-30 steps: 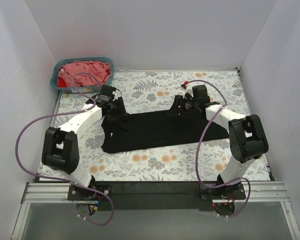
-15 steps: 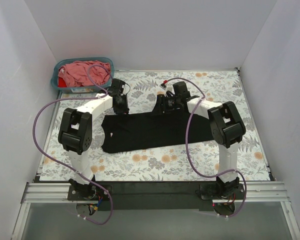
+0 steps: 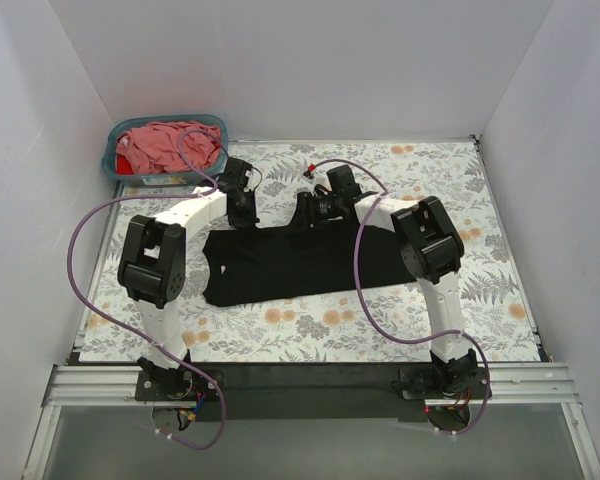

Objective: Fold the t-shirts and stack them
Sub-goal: Fold the tshirt

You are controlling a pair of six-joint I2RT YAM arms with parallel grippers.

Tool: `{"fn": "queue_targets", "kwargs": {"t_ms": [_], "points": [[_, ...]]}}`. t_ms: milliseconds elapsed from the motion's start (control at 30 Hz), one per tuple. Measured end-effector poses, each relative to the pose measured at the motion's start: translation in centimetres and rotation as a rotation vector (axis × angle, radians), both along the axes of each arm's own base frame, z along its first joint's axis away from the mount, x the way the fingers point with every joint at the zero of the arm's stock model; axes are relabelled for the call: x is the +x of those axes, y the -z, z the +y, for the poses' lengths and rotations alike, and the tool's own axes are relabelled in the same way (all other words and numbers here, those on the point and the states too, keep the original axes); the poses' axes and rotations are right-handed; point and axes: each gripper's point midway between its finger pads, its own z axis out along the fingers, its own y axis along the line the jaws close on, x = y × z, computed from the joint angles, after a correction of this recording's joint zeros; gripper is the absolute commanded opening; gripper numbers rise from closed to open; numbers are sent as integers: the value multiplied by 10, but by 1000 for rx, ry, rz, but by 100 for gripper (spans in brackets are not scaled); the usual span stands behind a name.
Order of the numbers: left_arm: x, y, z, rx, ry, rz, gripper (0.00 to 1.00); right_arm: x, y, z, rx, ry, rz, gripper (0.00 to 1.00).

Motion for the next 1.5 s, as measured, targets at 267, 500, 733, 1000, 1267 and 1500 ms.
{"fn": "queue_targets", "kwargs": {"t_ms": [267, 500, 733, 1000, 1267, 1500], "points": [[0, -18, -6, -29, 52, -36, 0, 2, 0, 9, 50, -31, 16, 59], [3, -38, -8, -47, 77, -93, 0, 1, -2, 15, 94, -56, 19, 58], [3, -40, -8, -42, 86, -104, 0, -5, -11, 21, 140, -100, 9, 46], [4, -39, 0, -5, 68, -114, 0, -16, -9, 18, 158, -131, 20, 43], [6, -38, 5, 25, 63, -122, 0, -27, -29, 14, 176, -156, -11, 43], [6, -39, 6, 28, 68, -124, 0, -25, -51, 15, 200, -173, -84, 40]]}}
